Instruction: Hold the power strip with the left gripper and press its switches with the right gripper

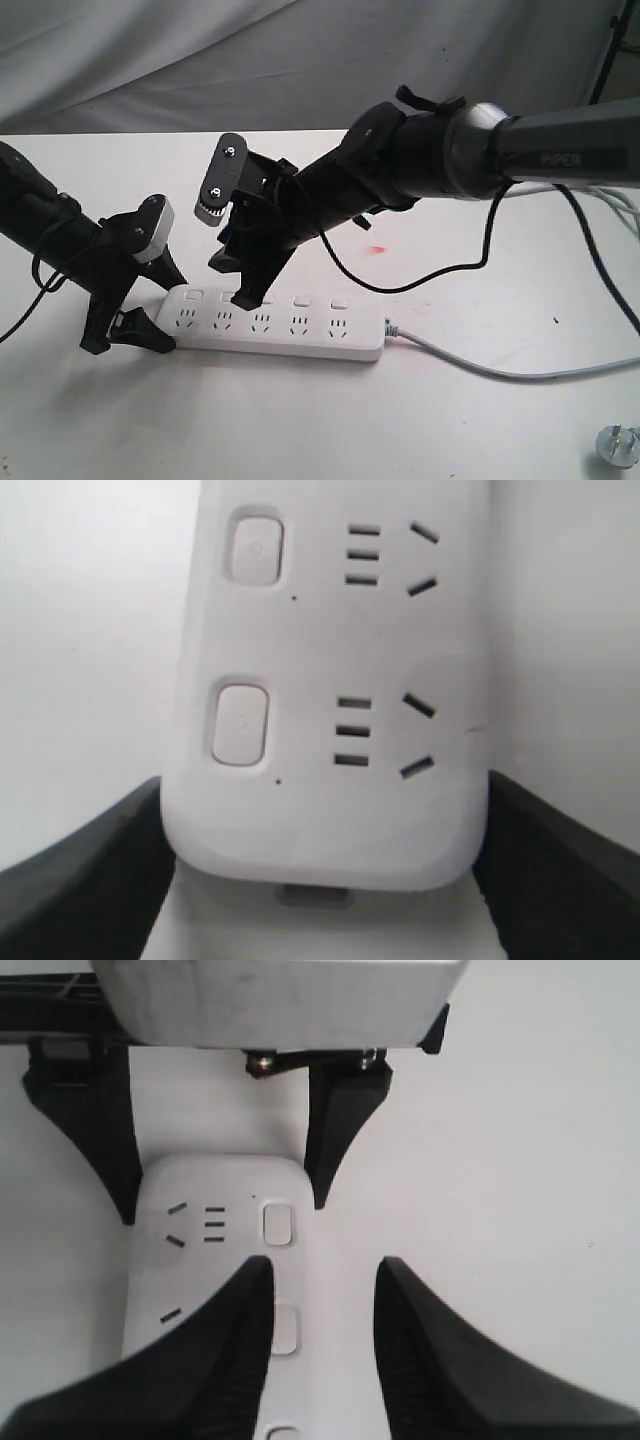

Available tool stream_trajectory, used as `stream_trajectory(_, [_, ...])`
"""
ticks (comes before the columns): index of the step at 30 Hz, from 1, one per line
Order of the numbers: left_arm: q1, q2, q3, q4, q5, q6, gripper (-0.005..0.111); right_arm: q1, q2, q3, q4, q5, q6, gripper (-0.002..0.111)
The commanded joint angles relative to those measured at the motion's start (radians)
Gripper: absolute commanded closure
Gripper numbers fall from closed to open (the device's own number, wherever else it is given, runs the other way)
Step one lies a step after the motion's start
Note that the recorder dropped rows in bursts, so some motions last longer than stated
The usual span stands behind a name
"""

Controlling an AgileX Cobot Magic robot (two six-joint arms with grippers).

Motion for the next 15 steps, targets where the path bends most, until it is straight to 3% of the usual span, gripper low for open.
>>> stream_trajectory(1, [-0.005,0.001,-0.005,-0.009,0.014,0.009,0.038,-0.04,-0.051,0.076,-0.003,0.003,0.0,0.076])
stream_trajectory(15, [-0.005,0.001,-0.005,-0.009,0.014,0.006,0.038,-0.069,-0.008,0.111,0.014,-0.034,-0.007,0.076])
